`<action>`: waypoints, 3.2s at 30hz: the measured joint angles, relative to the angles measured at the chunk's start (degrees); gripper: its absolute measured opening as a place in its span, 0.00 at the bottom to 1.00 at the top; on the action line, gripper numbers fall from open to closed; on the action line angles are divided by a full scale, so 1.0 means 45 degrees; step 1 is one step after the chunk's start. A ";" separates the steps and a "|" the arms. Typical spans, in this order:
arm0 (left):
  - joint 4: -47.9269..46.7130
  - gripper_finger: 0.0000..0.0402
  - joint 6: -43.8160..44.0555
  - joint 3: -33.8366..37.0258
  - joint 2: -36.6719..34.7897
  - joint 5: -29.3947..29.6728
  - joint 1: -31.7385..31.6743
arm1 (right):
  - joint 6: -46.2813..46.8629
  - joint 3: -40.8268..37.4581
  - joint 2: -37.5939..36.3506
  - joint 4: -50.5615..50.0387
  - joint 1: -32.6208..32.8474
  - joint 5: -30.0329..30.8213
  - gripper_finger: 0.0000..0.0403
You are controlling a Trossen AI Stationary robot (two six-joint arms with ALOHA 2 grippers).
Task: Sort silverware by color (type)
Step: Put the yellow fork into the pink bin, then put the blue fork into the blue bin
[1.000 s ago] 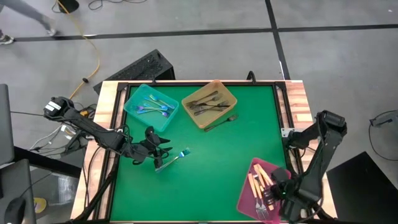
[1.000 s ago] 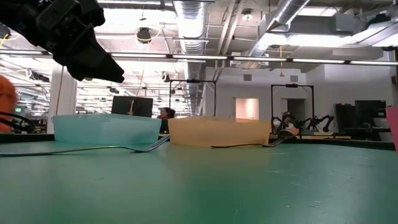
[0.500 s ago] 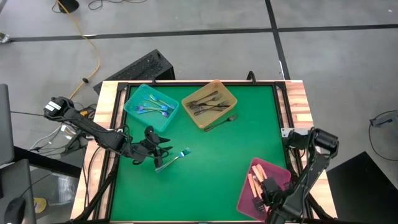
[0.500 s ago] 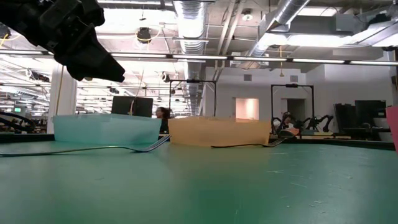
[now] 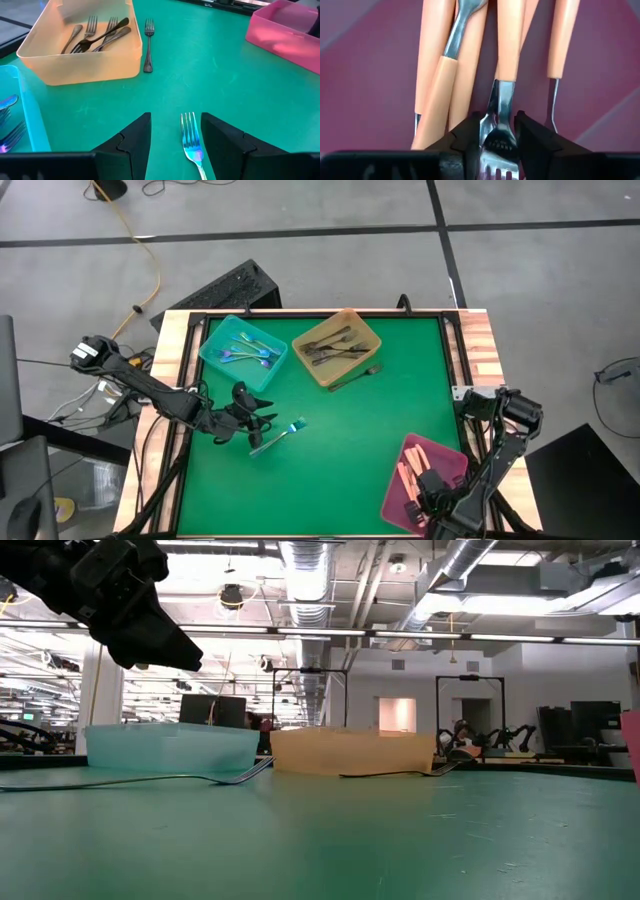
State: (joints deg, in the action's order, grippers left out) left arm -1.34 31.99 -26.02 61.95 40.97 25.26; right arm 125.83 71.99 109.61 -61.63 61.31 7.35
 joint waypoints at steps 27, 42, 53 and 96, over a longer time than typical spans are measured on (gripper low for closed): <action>-0.0016 0.39 -0.0309 0.0003 0.0000 -0.0730 -0.0005 | -0.3407 0.4055 -0.0041 -0.5894 -0.1023 0.0889 0.45; -0.0010 0.39 -0.0500 0.0000 0.0000 -0.1287 -0.0005 | -1.4307 0.6471 -0.0505 -0.5060 -0.4244 0.5400 0.45; 0.0006 0.39 -0.0817 -0.0360 -0.0161 -0.1709 0.0023 | -2.4490 0.6459 -0.0498 0.1526 -0.7511 0.5464 0.45; -0.5631 0.39 -0.1175 -0.1214 -0.3997 -0.0340 0.0287 | -3.0889 0.5911 0.4783 1.2880 -1.2249 -0.3478 0.45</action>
State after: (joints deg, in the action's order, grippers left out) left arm -26.68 26.70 -31.48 43.97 39.44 26.55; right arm -13.17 98.59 131.13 -3.67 6.19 -8.30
